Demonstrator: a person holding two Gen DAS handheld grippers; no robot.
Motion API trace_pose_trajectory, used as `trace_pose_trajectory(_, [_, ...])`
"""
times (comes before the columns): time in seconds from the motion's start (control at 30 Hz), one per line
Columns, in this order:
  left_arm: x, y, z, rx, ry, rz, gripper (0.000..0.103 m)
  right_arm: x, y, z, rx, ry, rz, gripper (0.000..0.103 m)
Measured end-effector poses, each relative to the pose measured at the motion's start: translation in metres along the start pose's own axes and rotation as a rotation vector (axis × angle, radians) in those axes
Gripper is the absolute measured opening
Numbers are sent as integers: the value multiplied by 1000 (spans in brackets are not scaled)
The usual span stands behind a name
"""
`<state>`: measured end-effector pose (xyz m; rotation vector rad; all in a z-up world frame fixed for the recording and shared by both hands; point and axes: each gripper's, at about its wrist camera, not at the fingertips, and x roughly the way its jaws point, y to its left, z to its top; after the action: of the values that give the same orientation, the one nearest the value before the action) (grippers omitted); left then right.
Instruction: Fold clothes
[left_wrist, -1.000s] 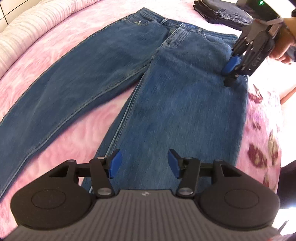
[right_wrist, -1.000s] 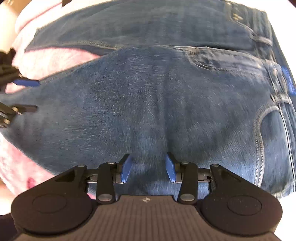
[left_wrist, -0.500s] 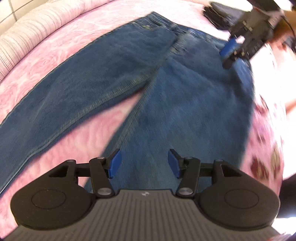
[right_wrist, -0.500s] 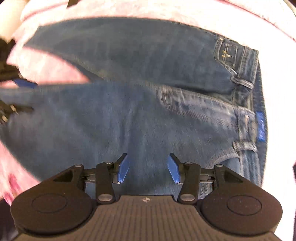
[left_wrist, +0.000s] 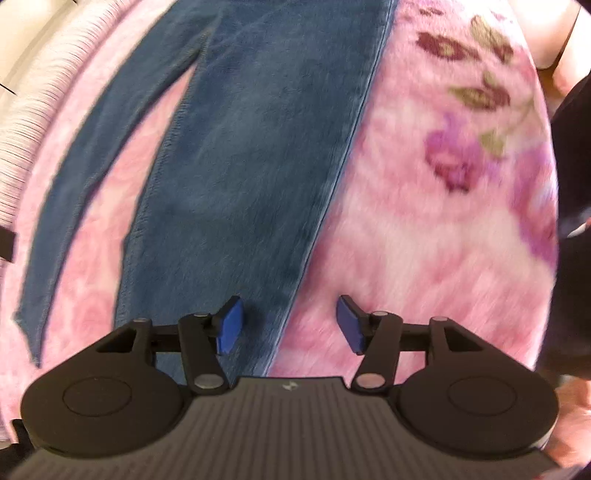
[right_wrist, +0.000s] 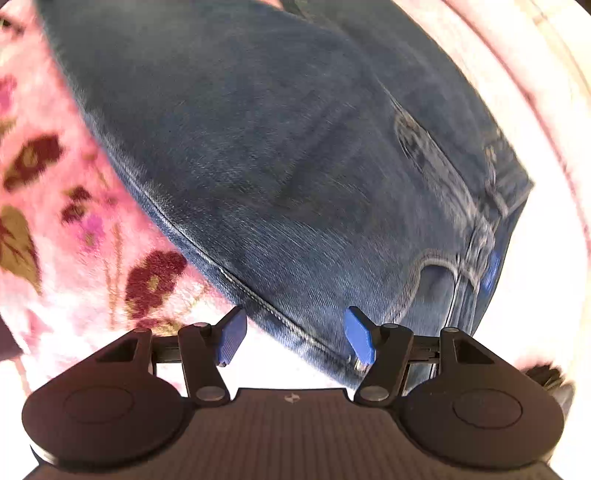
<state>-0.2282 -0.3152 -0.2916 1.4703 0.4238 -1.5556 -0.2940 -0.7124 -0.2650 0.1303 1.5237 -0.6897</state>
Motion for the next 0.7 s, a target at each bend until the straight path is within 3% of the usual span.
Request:
trace_pose_trajectory(0.13, [-6, 6, -20, -6, -20, 131, 52, 9, 33, -2, -112, -37, -144, 65])
trace_pose_trajectory(0.23, [-5, 17, -38, -30, 18, 235, 51, 10, 53, -9, -173, -80, -244, 61])
trace_pose_trajectory(0.33, [-4, 22, -51, -1, 26, 278, 48, 8, 61, -17, -215, -111, -318, 59])
trace_pose_trajectory(0.4, [-2, 23, -54, 21, 36, 305, 38, 6, 64, -19, -229, -118, -356, 59])
trace_pose_trajectory(0.53, [4, 26, -65, 26, 99, 355, 29, 13, 67, -20, -291, -125, -405, 59])
trace_pose_trajectory(0.6, [9, 28, -66, 0, 130, 352, 12, 19, 67, -20, -322, -145, -412, 59])
trace_pose_trajectory(0.63, [9, 28, -67, -7, 130, 351, 12, 20, 64, -19, -320, -153, -398, 50])
trace_pose_trajectory(0.67, [7, 28, -65, -2, 130, 358, 10, 20, 59, -19, -308, -155, -365, 29])
trace_pose_trajectory(0.7, [2, 29, -63, -17, 129, 362, 9, 19, 56, -19, -304, -156, -354, 17])
